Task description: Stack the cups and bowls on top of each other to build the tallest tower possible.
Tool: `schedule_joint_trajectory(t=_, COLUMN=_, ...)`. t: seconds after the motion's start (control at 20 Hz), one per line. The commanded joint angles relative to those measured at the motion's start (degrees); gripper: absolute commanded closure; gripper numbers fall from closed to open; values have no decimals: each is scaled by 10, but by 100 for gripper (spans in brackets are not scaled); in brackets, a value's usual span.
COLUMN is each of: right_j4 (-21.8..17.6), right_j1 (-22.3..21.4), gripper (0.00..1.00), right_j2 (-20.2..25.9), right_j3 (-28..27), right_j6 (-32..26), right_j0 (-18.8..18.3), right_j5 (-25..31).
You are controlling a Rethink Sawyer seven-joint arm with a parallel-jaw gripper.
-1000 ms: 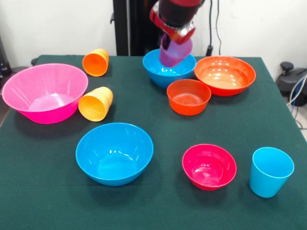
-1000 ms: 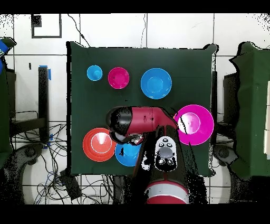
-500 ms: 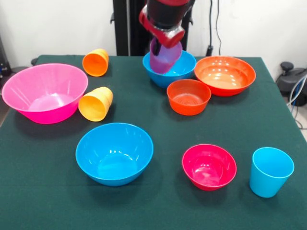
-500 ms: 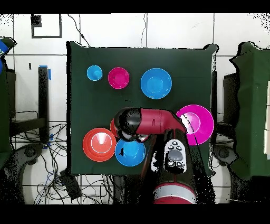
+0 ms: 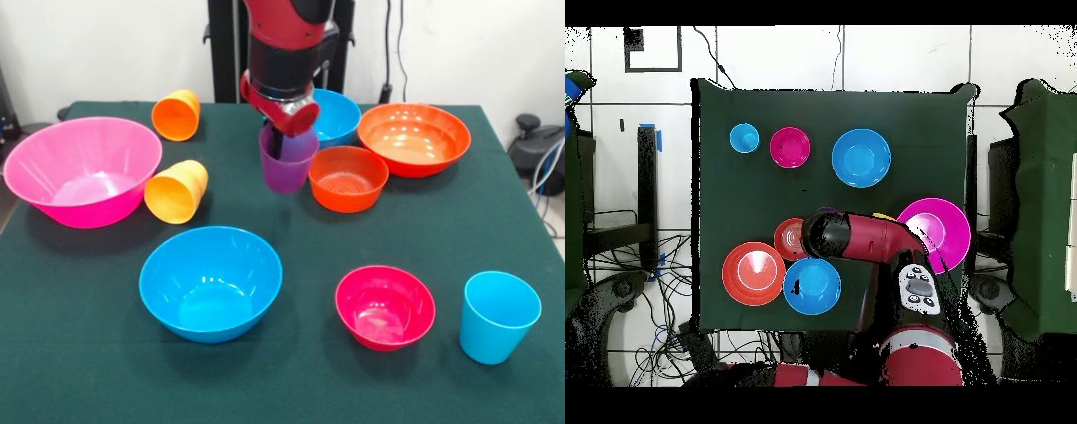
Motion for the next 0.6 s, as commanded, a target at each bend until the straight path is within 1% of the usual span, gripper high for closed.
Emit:
schedule_joint_trajectory(t=0.05, right_j4=54, right_j1=27, gripper=100, right_j2=61, right_j3=65, right_j6=96, right_j0=23, right_j5=-26)
schedule_joint_trajectory(t=0.15, right_j4=73, right_j1=22, gripper=100, right_j2=49, right_j3=74, right_j6=108, right_j0=33, right_j5=-13)
schedule_joint_trajectory(t=0.25, right_j4=81, right_j1=15, gripper=100, right_j2=26, right_j3=73, right_j6=112, right_j0=49, right_j5=10)
schedule_joint_trajectory(t=0.45, right_j4=103, right_j1=-6, gripper=100, right_j2=-15, right_j3=80, right_j6=124, right_j0=77, right_j5=69)
schedule_joint_trajectory(t=0.6, right_j4=112, right_j1=-19, gripper=100, right_j2=-33, right_j3=82, right_j6=119, right_j0=90, right_j5=95)
